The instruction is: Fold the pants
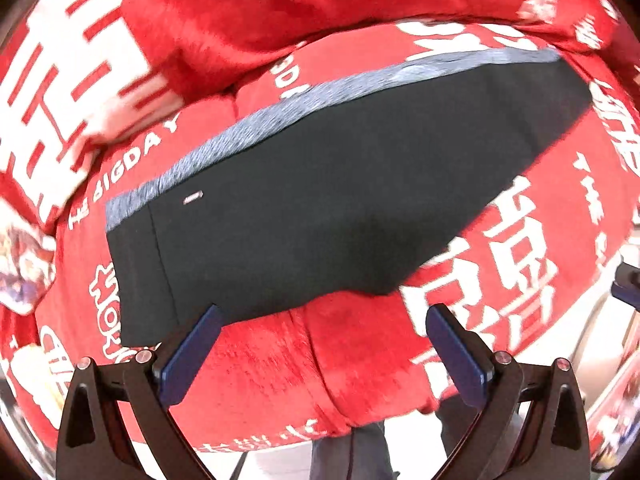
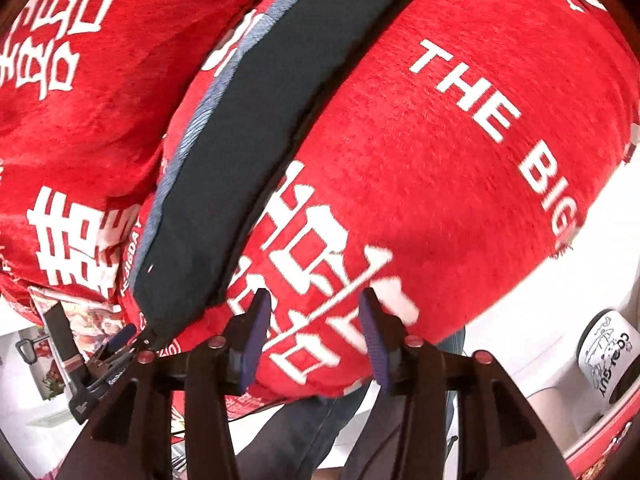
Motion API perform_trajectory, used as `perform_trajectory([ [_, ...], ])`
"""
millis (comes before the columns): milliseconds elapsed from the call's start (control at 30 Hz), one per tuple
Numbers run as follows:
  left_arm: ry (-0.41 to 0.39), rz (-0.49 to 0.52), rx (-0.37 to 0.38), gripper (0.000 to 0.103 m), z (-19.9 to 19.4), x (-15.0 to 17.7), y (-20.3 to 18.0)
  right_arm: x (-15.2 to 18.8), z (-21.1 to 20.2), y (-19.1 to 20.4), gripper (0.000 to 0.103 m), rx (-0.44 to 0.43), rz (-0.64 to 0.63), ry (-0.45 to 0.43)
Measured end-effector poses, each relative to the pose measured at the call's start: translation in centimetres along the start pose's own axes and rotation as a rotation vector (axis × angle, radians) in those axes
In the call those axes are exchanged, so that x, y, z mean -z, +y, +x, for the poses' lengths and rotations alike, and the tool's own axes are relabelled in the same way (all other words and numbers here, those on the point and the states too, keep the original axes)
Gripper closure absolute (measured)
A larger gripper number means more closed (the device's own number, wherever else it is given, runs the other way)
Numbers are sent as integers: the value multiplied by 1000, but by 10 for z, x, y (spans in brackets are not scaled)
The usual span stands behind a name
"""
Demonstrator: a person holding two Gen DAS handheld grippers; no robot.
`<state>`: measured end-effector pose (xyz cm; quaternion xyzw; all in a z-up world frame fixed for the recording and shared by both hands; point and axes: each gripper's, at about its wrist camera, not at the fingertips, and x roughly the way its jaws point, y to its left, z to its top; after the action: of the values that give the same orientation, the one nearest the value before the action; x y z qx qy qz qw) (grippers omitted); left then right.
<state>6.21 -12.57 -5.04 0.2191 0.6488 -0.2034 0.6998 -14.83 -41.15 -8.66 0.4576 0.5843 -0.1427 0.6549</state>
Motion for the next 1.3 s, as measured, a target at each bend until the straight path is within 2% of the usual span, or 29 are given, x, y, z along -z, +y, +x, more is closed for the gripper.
perform_trajectory([
  [67,-15,46,14,0,-15,3,-8,10,-10,5,45,-9,7,-6],
  [267,-54,171,75,0,-48,6,-26,36,-36,30,44,-38,11,-30],
  [400,-66,199,103,0,-53,5,-32,49,-55,40,35,-28,-10,-59],
  [533,-77,160,111,0,-62,4,-25,57,-65,47,30,2,-31,-58],
  [667,-95,94,89,0,-75,4,-14,46,-74,52,30,-8,-62,-53],
  [733,-109,61,55,0,-82,4,-13,37,-82,57,25,-22,-94,-65],
  [867,-114,0,-35,0,-90,1,-26,8,-105,59,24,-67,-193,-81],
  [1000,-129,-79,-38,0,-107,-4,-72,-15,-133,34,24,-95,-251,-99],
  [1067,-142,-99,-37,0,-116,-7,-96,-30,-145,4,24,-113,-224,-79],
  [1133,-157,-123,-5,0,-127,-10,-124,-41,-153,-18,24,-122,-203,-63],
  [1233,-165,-125,49,0,-139,-14,-156,-57,-173,-54,24,-115,-188,-70],
  [1300,-184,-96,40,0,-147,-18,-172,-63,-184,-69,24,-115,-175,-84],
])
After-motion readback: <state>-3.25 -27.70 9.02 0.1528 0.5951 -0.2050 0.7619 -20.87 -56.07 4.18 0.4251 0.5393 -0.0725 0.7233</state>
